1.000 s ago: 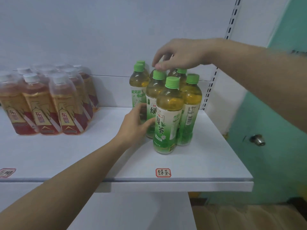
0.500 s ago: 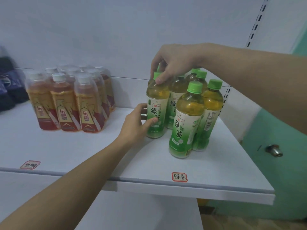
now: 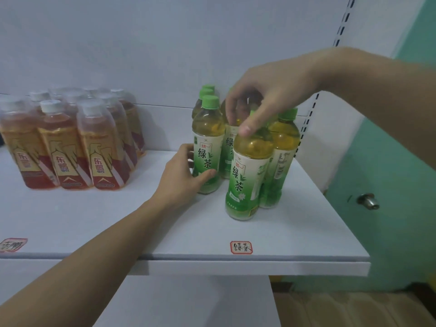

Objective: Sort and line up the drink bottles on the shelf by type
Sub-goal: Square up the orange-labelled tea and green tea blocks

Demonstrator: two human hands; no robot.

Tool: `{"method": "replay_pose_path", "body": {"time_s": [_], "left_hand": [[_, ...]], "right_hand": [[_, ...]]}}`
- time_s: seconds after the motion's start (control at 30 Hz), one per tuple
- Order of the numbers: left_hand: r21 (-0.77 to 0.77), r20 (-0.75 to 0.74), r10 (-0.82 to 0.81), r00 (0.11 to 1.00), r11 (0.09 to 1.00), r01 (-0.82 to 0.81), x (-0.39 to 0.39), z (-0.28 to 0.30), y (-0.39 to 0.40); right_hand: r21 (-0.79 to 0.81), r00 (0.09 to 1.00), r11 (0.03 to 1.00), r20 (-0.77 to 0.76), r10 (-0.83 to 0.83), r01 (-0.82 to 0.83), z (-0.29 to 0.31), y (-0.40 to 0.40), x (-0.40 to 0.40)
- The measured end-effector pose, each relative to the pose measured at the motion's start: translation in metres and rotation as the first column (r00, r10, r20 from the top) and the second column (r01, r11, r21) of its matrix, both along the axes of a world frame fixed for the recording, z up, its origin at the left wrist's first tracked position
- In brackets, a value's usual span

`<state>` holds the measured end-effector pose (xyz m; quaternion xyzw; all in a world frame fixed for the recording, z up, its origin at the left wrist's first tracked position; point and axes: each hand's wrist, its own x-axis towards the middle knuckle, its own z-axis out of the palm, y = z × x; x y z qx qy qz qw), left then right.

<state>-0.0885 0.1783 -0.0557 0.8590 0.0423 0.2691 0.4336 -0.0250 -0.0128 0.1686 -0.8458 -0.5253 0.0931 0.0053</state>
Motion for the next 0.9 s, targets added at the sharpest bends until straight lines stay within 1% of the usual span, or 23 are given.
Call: {"method": "replay_pose_path", "body": {"time_s": [0.13, 0.23, 0.3, 0.43, 0.67, 0.8, 0.9], "left_hand": [[-0.017, 0.004, -0.040, 0.999, 0.999, 0.040, 0.002, -0.005, 0.005], [-0.041, 0.024, -0.043, 0.999, 0.998, 0.043, 0.001, -0.009, 0.005], [-0.056, 0.038, -0.048, 0.998, 0.997, 0.050, 0.001, -0.011, 0.005], [-0.069, 0.048, -0.049, 0.998, 0.996, 0.053, 0.001, -0.013, 0.003], [-0.074, 0.028, -0.065, 0.997, 0.995, 0.067, 0.000, -0.013, 0.003], [-0.083, 0.031, -0.058, 0.998, 0.995, 0.060, -0.001, -0.011, 0.002], [-0.084, 0.031, -0.051, 0.998, 0.995, 0.054, -0.001, -0.009, 0.001]], "right_hand": [[0.063, 1.000, 0.998, -0.007, 0.019, -0.018, -0.007, -0.005, 0.005], [0.096, 0.998, 0.994, 0.037, 0.044, -0.047, -0.006, -0.007, 0.009], [0.113, 0.998, 0.992, 0.036, 0.058, -0.061, -0.009, -0.007, 0.013], [0.122, 1.000, 0.993, 0.022, 0.006, -0.009, -0.014, -0.003, 0.024], [0.157, 0.996, 0.985, 0.041, -0.075, 0.067, -0.020, 0.000, 0.041], [0.231, 0.995, 0.968, 0.008, -0.100, 0.095, -0.026, -0.004, 0.046], [0.287, 0.994, 0.953, 0.016, -0.106, 0.097, -0.030, -0.003, 0.045]]}}
